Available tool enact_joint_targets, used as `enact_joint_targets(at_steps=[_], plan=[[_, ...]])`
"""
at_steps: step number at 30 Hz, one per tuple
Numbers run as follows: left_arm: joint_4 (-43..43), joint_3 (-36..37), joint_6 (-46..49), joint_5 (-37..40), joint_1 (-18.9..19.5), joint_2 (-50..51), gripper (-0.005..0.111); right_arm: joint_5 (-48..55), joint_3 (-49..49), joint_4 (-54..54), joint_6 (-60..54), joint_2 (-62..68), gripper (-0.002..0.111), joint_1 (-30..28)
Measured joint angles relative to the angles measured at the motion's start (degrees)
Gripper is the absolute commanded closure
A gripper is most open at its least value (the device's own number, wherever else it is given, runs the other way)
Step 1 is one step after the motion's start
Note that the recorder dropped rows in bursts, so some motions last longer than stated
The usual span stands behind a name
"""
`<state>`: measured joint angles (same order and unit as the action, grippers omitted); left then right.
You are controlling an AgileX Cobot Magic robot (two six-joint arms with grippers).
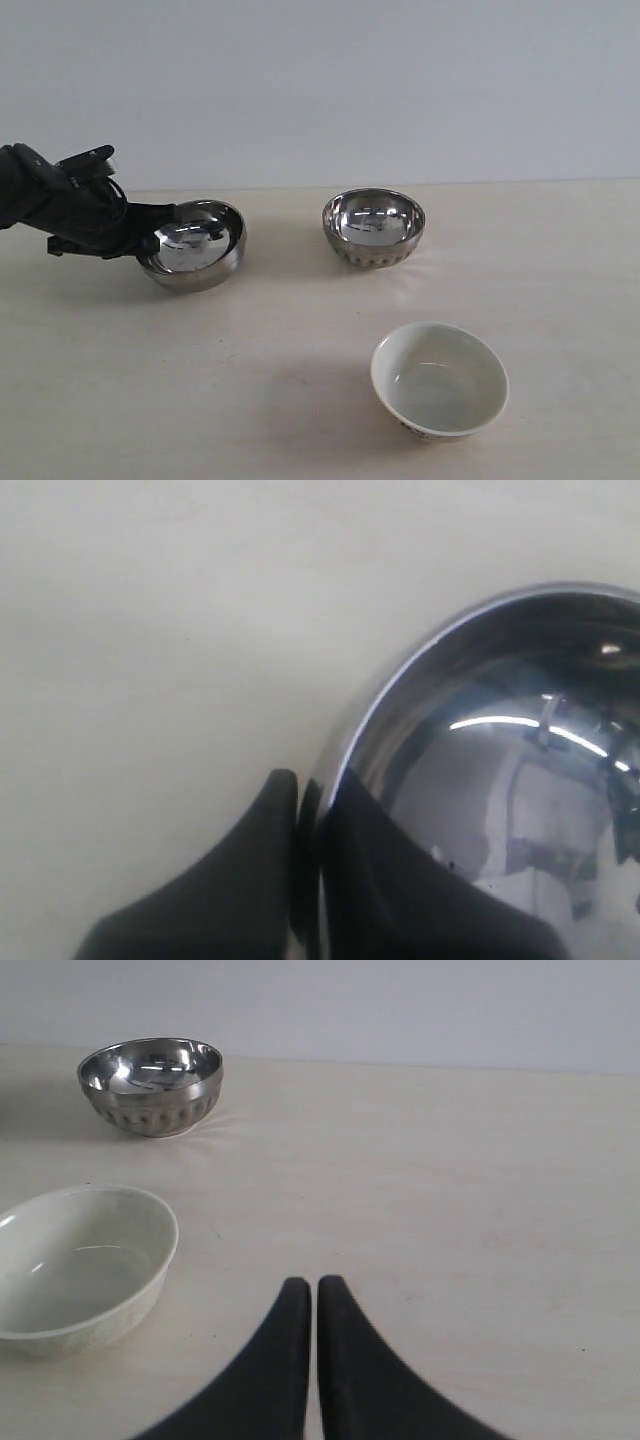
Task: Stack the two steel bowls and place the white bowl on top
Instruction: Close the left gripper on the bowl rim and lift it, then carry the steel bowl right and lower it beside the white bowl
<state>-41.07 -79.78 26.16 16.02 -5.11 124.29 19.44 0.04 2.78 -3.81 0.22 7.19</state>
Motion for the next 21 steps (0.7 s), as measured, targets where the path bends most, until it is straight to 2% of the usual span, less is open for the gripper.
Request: enact_joint_targets(at_steps=[9,15,21], plan=[[0.1,0.0,2.4,3.2,0.0,-7.6,0.103,0.0,0.0,0.0,0.0,0.0,0.108,0.0],[-0.4,0.1,2.9,11.5,-0.3,-10.8,0.103,0.0,0.0,0.0,0.0,0.0,0.108,0.0],[-0.6,5.5,4.3,13.3,-3.9,-13.7,0.103,0.0,0.0,0.0,0.0,0.0,0.108,0.0]])
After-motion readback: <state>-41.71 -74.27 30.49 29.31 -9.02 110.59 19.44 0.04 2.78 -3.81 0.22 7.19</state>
